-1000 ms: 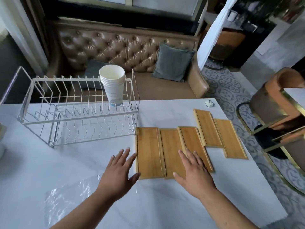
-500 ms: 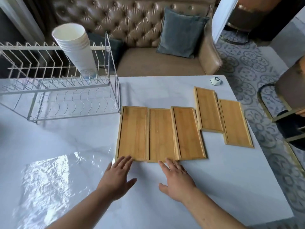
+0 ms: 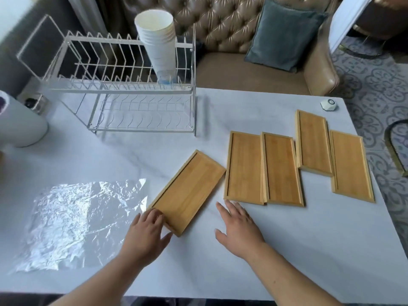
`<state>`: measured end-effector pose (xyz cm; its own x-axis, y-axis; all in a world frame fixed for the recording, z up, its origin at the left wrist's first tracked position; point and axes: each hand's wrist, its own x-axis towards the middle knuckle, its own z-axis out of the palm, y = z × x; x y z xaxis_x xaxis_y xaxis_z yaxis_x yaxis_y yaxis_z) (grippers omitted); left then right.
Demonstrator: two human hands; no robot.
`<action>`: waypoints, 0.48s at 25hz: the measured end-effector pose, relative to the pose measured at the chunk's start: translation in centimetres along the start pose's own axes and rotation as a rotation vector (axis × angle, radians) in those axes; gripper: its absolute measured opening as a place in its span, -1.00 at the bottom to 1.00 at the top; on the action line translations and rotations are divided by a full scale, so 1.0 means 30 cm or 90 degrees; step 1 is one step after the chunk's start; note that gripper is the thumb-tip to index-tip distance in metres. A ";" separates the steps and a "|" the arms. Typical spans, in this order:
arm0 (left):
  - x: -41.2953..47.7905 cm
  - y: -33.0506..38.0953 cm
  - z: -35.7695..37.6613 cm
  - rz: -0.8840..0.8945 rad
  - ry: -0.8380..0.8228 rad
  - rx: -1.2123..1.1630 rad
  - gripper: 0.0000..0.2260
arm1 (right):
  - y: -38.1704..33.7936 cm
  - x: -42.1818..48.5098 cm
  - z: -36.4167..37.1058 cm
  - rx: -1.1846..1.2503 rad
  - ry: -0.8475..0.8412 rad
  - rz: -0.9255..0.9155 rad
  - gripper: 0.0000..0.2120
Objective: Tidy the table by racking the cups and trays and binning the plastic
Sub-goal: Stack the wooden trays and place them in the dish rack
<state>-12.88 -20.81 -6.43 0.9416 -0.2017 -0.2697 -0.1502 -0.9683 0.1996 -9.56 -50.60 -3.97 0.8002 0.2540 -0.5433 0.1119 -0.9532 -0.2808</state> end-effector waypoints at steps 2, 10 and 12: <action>-0.042 -0.098 -0.011 -0.026 0.007 0.014 -0.57 | -0.065 0.002 0.020 0.001 0.007 0.006 -0.26; -0.117 -0.342 -0.043 -0.183 -0.005 -0.056 -0.58 | -0.273 0.057 0.109 0.060 0.107 0.169 -0.51; -0.109 -0.370 -0.047 -0.267 -0.027 -0.134 -0.57 | -0.287 0.065 0.133 0.066 0.104 0.214 -0.68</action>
<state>-13.87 -9.20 -6.42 0.8941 0.1906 -0.4053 0.3091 -0.9175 0.2504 -11.30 -41.26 -5.76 0.8666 -0.1069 -0.4874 -0.2256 -0.9552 -0.1915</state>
